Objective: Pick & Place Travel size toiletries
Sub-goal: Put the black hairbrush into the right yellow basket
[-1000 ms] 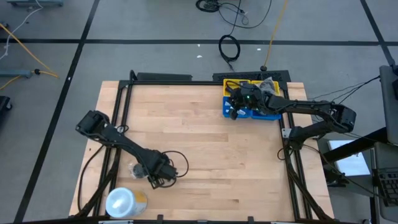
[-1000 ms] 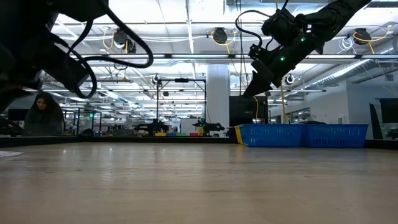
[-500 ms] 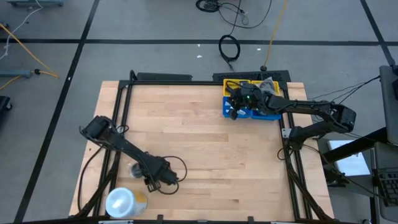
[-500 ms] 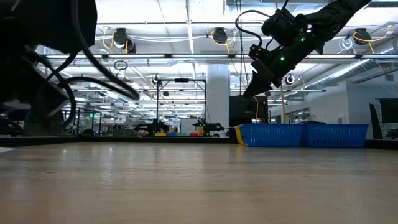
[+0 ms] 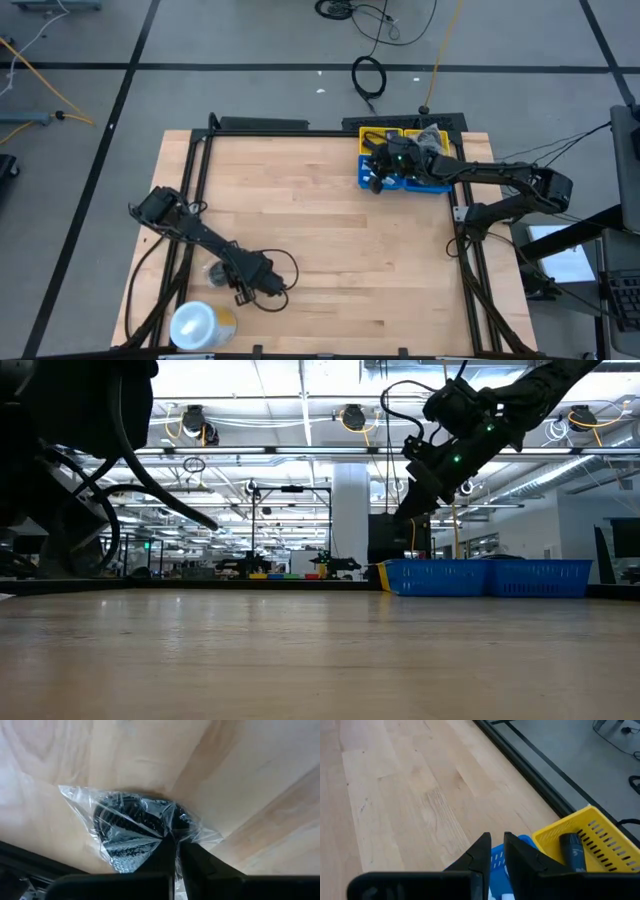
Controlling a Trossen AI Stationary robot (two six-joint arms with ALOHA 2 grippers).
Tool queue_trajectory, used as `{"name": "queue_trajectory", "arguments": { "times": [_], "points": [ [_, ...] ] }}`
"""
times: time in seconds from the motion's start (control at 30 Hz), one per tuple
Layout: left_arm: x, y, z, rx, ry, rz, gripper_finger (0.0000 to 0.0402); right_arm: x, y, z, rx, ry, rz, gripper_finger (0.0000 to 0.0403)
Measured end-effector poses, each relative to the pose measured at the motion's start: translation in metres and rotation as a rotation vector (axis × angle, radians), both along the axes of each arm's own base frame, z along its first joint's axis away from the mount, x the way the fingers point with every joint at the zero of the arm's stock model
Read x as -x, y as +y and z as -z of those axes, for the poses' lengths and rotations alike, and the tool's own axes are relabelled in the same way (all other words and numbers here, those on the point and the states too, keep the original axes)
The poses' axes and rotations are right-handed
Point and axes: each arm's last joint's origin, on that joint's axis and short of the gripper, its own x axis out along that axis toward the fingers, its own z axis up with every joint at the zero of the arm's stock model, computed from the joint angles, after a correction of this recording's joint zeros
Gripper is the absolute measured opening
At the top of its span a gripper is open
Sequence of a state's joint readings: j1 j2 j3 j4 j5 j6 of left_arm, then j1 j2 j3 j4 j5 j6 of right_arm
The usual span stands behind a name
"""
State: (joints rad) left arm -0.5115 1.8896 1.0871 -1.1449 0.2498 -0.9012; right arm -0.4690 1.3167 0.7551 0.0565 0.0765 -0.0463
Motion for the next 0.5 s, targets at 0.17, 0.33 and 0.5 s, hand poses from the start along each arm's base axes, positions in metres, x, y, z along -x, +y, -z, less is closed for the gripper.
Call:
{"name": "queue_trajectory", "arguments": {
  "times": [0.17, 0.33, 0.5],
  "points": [
    [0.002, 0.005, -0.003, -0.031, 0.034, -0.019, 0.0003, -0.001, -0.001, -0.002, 0.012, -0.024, 0.0, 0.0048],
    [0.0, 0.007, -0.02, -0.073, -0.03, -0.01, 0.0001, -0.002, -0.001, -0.003, 0.019, -0.039, 0.0, 0.0048],
    [-0.008, 0.008, -0.057, -0.129, -0.237, 0.017, 0.0, -0.002, -0.001, -0.004, 0.019, -0.04, 0.0, 0.0048]
  ]
}}
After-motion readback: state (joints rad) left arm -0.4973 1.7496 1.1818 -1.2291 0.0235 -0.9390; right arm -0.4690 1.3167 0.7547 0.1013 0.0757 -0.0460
